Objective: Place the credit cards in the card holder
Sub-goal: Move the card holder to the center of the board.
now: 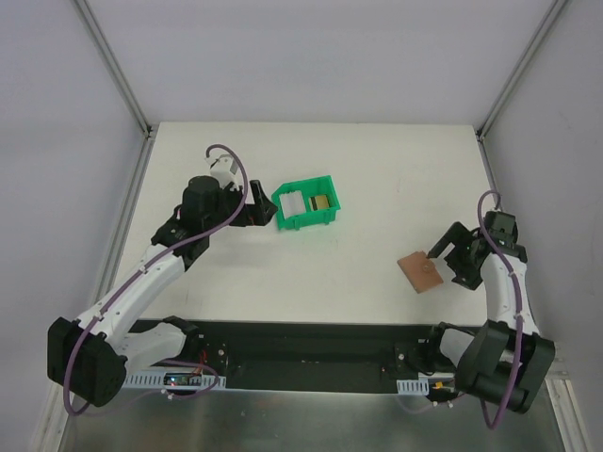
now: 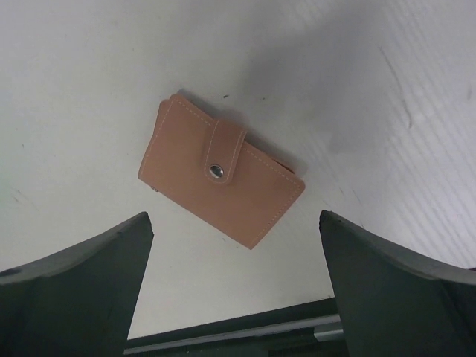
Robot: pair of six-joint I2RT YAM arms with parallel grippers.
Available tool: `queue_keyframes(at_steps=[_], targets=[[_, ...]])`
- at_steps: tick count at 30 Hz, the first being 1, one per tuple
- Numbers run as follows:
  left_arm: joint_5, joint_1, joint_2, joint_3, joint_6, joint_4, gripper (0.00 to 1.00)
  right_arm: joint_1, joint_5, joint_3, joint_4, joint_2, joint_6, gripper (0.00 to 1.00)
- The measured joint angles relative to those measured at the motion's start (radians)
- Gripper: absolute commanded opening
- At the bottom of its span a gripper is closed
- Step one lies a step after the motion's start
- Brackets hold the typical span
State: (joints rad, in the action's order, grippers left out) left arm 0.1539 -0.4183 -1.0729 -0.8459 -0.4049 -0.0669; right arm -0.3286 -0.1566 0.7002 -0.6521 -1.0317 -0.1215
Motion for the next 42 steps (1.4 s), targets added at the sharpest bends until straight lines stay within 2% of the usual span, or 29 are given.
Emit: queue_keyframes(at_steps=[6, 13, 20, 25, 27, 31, 34, 36, 39, 42], targets=[[-0.010, 0.000, 0.102, 0.101, -0.024, 0.027, 0.99, -0.001, -0.117, -0.027, 0.036, -0.116, 0.007, 0.99], [0.011, 0.000, 0.142, 0.137, -0.045, 0.063, 0.99, 0.023, -0.198, -0.119, 0.088, -0.103, 0.001, 0.92], [0.128, 0.000, 0.119, 0.159, -0.052, 0.086, 0.99, 0.183, -0.211, -0.165, 0.141, -0.101, -0.037, 0.87], [0.190, -0.008, 0.072, 0.160, -0.047, 0.087, 0.99, 0.322, -0.193, -0.170, 0.183, -0.116, -0.081, 0.81], [0.209, -0.022, 0.049, 0.160, -0.043, 0.090, 0.99, 0.376, -0.167, -0.160, 0.177, -0.115, -0.095, 0.81], [0.230, -0.067, 0.002, 0.160, -0.031, 0.092, 0.99, 0.422, -0.093, -0.137, 0.130, -0.026, -0.103, 0.89], [0.232, -0.100, -0.036, 0.160, -0.026, 0.092, 0.99, 0.393, -0.014, -0.097, 0.097, 0.100, -0.093, 0.89], [0.231, -0.115, -0.056, 0.160, -0.026, 0.092, 0.99, 0.323, 0.003, -0.068, 0.099, 0.125, -0.077, 0.89], [0.231, -0.127, -0.081, 0.160, -0.026, 0.093, 0.99, 0.204, 0.009, -0.039, 0.114, 0.057, -0.055, 0.88], [0.229, -0.140, -0.107, 0.160, -0.026, 0.092, 0.99, 0.160, -0.003, -0.030, 0.140, -0.085, -0.040, 0.85]])
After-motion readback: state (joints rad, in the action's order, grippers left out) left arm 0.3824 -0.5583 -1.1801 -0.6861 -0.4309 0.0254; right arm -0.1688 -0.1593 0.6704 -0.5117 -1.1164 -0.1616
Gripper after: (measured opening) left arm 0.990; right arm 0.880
